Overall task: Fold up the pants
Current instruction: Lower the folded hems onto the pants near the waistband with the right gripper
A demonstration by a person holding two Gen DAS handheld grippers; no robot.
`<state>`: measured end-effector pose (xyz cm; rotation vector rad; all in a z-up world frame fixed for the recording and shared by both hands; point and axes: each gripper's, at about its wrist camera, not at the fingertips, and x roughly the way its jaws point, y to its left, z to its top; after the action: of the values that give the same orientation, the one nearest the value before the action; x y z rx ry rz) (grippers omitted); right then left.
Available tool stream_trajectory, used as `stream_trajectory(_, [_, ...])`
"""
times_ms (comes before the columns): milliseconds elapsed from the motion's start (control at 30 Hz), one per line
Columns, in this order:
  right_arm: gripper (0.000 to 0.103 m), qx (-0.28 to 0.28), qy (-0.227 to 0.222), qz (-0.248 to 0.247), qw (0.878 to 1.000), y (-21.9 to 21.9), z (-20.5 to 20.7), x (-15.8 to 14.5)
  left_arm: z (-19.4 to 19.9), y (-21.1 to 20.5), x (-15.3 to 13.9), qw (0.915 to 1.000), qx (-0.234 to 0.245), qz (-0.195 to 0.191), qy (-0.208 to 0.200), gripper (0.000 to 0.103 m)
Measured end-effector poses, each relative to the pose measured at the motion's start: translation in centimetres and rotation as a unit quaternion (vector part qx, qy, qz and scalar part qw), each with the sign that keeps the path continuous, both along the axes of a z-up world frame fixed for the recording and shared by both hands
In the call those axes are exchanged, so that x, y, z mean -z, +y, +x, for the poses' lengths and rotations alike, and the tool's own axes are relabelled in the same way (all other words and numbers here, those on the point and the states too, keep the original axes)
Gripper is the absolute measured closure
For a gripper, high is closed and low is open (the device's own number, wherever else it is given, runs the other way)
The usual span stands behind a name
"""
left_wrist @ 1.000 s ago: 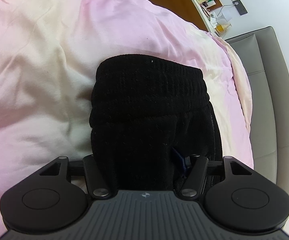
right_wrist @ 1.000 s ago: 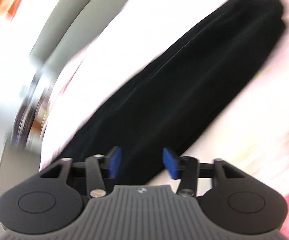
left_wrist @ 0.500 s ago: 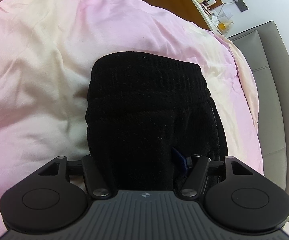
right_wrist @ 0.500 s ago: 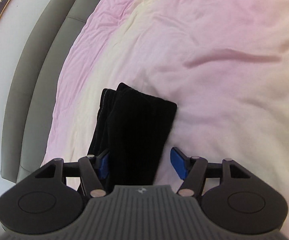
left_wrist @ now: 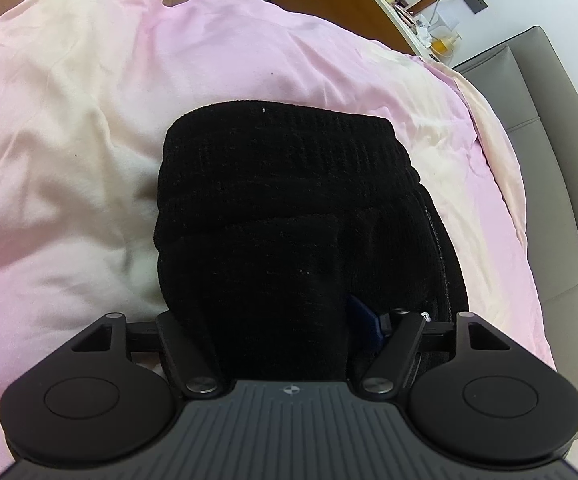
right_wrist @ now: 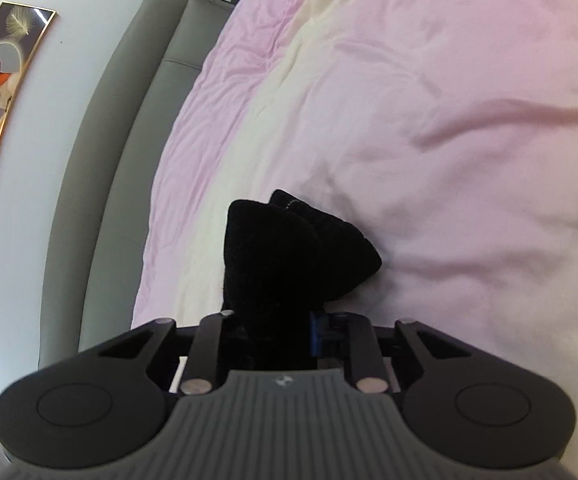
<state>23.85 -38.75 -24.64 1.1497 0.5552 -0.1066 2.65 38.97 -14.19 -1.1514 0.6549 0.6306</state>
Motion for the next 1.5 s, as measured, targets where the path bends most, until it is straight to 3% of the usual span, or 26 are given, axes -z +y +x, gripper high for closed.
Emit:
stream_trajectory(100, [0.088, 0.005, -0.009, -0.021, 1.0, 0.6, -0.3, -1.1, -0.1, 0.0, 0.0, 1.0, 0.0, -0.004, -0.002, 0.024])
stream_trajectory(233, [0.089, -0.003, -0.003, -0.12, 0.993, 2.8, -0.8, -4.4, -0.1, 0.2, 0.1, 1.0, 0.0, -0.007, -0.004, 0.024])
stream_trajectory(300, [0.09, -0.019, -0.037, -0.179, 0.983, 5.0, -1.3, -7.2, -0.1, 0.2, 0.2, 1.0, 0.001, -0.007, -0.005, 0.024])
stream_trajectory(367, [0.09, -0.052, -0.081, -0.266, 0.959, 8.3, -1.9, -10.3, -0.1, 0.2, 0.2, 1.0, 0.0, -0.007, -0.004, 0.024])
stream_trajectory(433, [0.09, -0.098, -0.127, -0.378, 0.912, 12.7, -2.8, -13.0, -0.1, 0.2, 0.2, 1.0, 0.0, -0.007, -0.004, 0.024])
stream_trajectory(467, [0.09, -0.126, -0.152, -0.431, 0.88, 15.4, -3.6, -13.9, -0.1, 0.2, 0.2, 1.0, 0.0, -0.007, -0.004, 0.024])
stream_trajectory(567, [0.09, -0.206, -0.199, -0.532, 0.797, 22.5, -5.8, -14.3, -0.1, 0.2, 0.2, 1.0, 0.0, -0.008, -0.005, 0.024])
stream_trajectory(667, [0.089, -0.285, -0.213, -0.599, 0.717, 29.0, -7.9, -11.8, -0.1, 0.2, 0.2, 1.0, 0.001, -0.008, -0.006, 0.024])
stream_trajectory(767, [0.088, -0.377, -0.194, -0.646, 0.634, 34.5, -9.4, -7.0, 0.0, 0.2, 0.2, 1.0, 0.001, -0.008, -0.006, 0.024])
stream_trajectory(833, [0.084, -0.43, -0.165, -0.664, 0.59, 36.6, -9.5, -3.5, -0.1, 0.2, 0.3, 0.9999, 0.001, -0.008, -0.006, 0.024])
stream_trajectory(900, [0.076, -0.422, -0.164, -0.704, 0.547, 37.6, -10.2, -1.5, -0.1, 0.2, 0.3, 0.9999, 0.002, -0.009, -0.007, 0.024])
stream_trajectory(933, [0.075, -0.421, -0.164, -0.714, 0.535, 37.8, -10.3, -1.4, 0.0, 0.2, 0.2, 0.9999, 0.002, -0.009, -0.008, 0.024])
stream_trajectory(967, [0.073, -0.43, -0.158, -0.714, 0.53, 37.8, -10.1, -1.7, 0.0, 0.2, 0.3, 0.9999, 0.002, -0.009, -0.007, 0.024])
stream_trajectory(1033, [0.062, -0.461, -0.155, -0.689, 0.538, 37.1, -10.0, -3.2, 0.0, 0.2, 0.2, 0.9999, 0.001, -0.009, -0.007, 0.024])
stream_trajectory(1067, [0.06, -0.483, -0.156, -0.662, 0.551, 36.5, -9.9, -4.3, 0.0, 0.2, 0.2, 0.9999, 0.001, -0.009, -0.006, 0.024])
stream_trajectory(1100, [0.055, -0.506, -0.161, -0.625, 0.573, 35.7, -10.0, -5.6, 0.0, 0.2, 0.2, 0.9999, 0.001, -0.009, -0.007, 0.024])
stream_trajectory(1167, [0.053, -0.549, -0.175, -0.518, 0.631, 33.4, -9.5, -8.1, 0.0, 0.2, 0.2, 0.9999, 0.001, -0.01, -0.007, 0.024])
stream_trajectory(1233, [0.054, -0.556, -0.198, -0.404, 0.699, 30.9, -8.6, -10.0, 0.0, 0.2, 0.2, 0.9999, 0.0, -0.01, -0.006, 0.024])
stream_trajectory(1267, [0.055, -0.531, -0.204, -0.379, 0.73, 30.0, -8.1, -10.7, 0.0, 0.2, 0.2, 0.9999, 0.0, -0.01, -0.006, 0.024])
stream_trajectory(1300, [0.067, -0.495, -0.203, -0.373, 0.758, 29.4, -7.4, -11.2, 0.0, 0.1, 0.2, 0.9999, 0.0, -0.01, -0.006, 0.023])
stream_trajectory(1333, [0.076, -0.464, -0.193, -0.377, 0.778, 29.0, -6.8, -11.3, 0.0, 0.1, 0.2, 0.9999, 0.0, -0.009, -0.006, 0.023])
stream_trajectory(1367, [0.087, -0.441, -0.179, -0.384, 0.791, 28.8, -6.2, -11.1, 0.0, 0.1, 0.2, 0.9999, 0.0, -0.009, -0.006, 0.023])
stream_trajectory(1400, [0.091, -0.421, -0.165, -0.393, 0.801, 28.8, -5.6, -10.8, 0.0, 0.1, 0.2, 0.9999, 0.0, -0.009, -0.006, 0.024])
stream_trajectory(1433, [0.093, -0.416, -0.151, -0.396, 0.805, 28.7, -5.1, -10.1, 0.0, 0.1, 0.2, 0.9999, 0.0, -0.009, -0.006, 0.024])
stream_trajectory(1500, [0.096, -0.434, -0.119, -0.395, 0.801, 29.1, -4.7, -8.2, 0.0, 0.1, 0.2, 0.9999, 0.0, -0.009, -0.006, 0.024])
